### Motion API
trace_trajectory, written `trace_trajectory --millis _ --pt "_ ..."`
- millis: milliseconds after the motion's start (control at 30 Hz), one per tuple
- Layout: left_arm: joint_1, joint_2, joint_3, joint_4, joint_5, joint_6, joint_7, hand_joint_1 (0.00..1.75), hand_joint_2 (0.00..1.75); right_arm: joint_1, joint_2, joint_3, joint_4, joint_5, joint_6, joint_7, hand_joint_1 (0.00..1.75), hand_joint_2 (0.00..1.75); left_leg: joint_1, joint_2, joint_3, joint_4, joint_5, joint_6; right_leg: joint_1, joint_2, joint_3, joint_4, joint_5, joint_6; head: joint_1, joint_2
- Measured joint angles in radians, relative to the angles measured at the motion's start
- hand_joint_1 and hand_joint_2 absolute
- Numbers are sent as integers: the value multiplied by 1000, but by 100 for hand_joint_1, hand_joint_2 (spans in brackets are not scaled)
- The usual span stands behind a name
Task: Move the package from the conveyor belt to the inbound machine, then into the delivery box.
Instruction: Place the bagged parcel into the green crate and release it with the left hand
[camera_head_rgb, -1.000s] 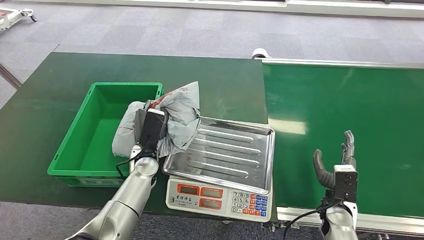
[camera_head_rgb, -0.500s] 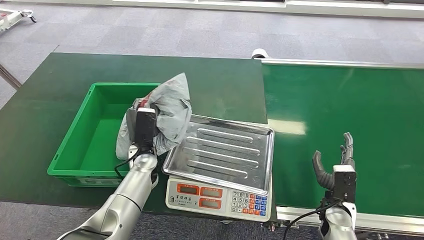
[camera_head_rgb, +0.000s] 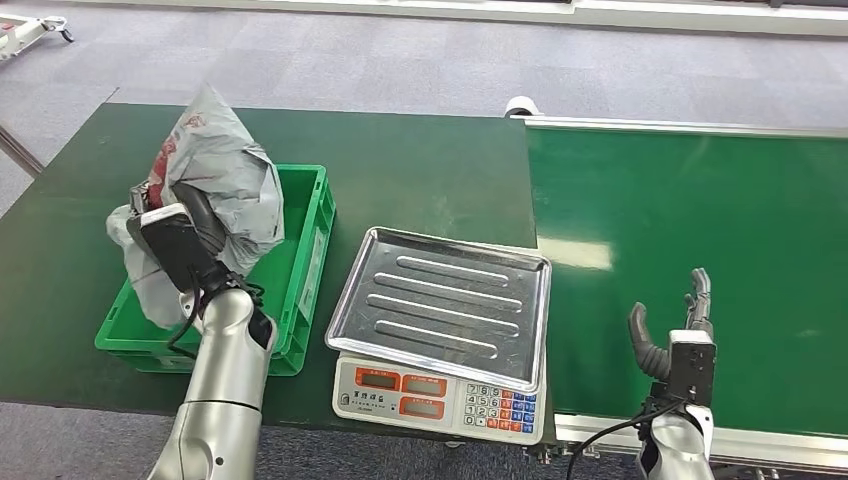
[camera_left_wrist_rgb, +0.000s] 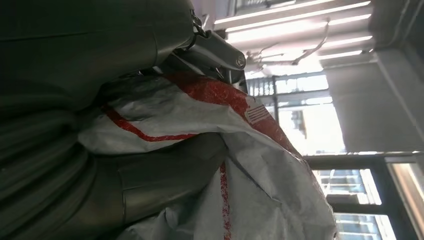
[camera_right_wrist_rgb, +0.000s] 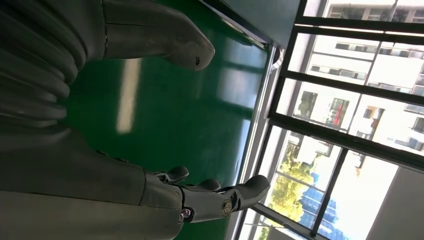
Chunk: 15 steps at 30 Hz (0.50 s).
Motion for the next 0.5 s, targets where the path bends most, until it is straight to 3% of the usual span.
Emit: trace_trajectory --millis 100,200,233,300,367,500 --pt "-2 -20 75 -29 -196 0 0 175 175 0 0 4 0 2 -4 0 0 175 0 0 0 0 0 0 0 0 0 0 0 0 0 0" --pt "-31 -27 177 18 -513 0 2 174 175 1 0 9 0 7 -7 0 0 175 0 0 0 0 0 0 0 0 0 0 0 0 0 0" --pt "-49 -26 227 53 -634 0 9 161 175 2 -1 10 0 10 -6 0 0 175 0 0 0 0 0 0 0 0 0 0 0 0 0 0" --pt "-88 -22 336 133 -866 0 68 95 175 2 -3 13 1 14 -2 0 0 175 0 0 1 0 0 -1 0 0 0 0 0 0 0 0" --pt "-117 -9 416 218 -1048 0 193 36 175 2 -6 14 4 17 6 0 0 175 0 1 2 0 1 -1 0 0 0 0 1 -1 0 0" --pt "-180 40 451 404 -1208 -1 416 0 175 0 -15 14 9 22 26 0 0 175 0 -4 4 -1 1 -1 -1 -3 5 0 0 0 0 0"
